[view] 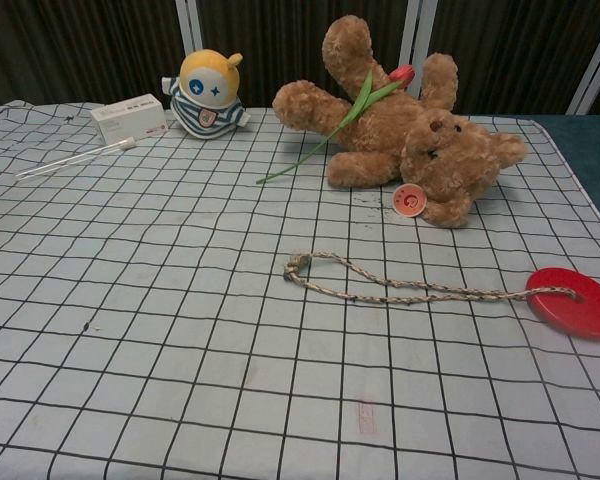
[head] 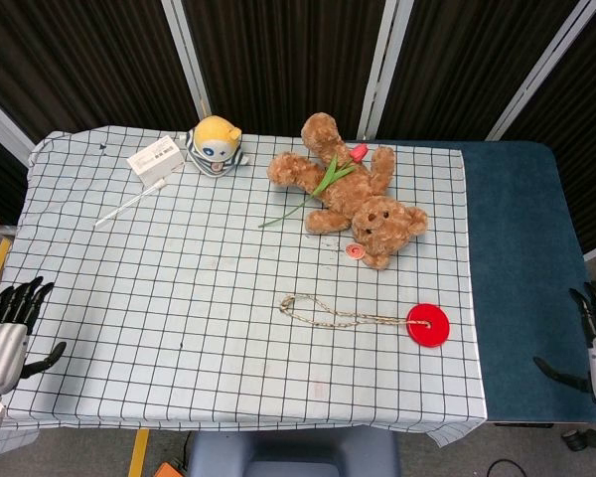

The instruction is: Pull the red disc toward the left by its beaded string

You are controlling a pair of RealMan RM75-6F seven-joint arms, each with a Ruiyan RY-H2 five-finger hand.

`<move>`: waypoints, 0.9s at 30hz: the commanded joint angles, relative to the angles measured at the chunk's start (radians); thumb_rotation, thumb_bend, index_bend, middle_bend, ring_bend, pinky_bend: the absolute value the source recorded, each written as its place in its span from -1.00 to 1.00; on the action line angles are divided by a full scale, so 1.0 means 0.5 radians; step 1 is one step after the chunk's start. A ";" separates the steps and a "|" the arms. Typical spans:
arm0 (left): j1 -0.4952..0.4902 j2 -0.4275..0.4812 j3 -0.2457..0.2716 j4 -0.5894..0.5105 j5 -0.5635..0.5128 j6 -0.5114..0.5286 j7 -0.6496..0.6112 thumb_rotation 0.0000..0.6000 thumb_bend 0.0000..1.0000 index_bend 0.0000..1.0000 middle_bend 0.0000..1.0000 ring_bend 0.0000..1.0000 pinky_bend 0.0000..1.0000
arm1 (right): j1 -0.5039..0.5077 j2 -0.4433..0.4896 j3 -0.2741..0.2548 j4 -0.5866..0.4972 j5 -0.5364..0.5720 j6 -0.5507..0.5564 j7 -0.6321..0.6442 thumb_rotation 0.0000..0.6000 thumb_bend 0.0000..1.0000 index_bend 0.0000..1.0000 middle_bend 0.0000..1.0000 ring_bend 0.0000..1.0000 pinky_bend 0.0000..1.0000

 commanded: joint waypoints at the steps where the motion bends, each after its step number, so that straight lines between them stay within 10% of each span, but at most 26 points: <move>1: -0.005 -0.009 0.002 0.003 0.008 -0.004 0.007 1.00 -0.41 -1.00 -1.00 -1.00 -1.00 | 0.002 -0.001 -0.001 -0.001 0.001 -0.006 -0.001 1.00 -0.94 -1.00 -1.00 -1.00 -1.00; 16: -0.352 -0.101 -0.084 -0.183 0.168 -0.311 0.089 1.00 -0.35 -1.00 -1.00 -1.00 -1.00 | 0.007 0.010 0.012 -0.016 0.027 -0.018 -0.041 1.00 -0.94 -1.00 -1.00 -1.00 -1.00; 27: -0.880 -0.662 -0.270 -0.139 -0.109 -0.913 0.381 1.00 -0.35 -1.00 -1.00 -1.00 -1.00 | 0.034 0.045 0.026 -0.034 0.050 -0.065 -0.026 1.00 -0.94 -1.00 -1.00 -1.00 -1.00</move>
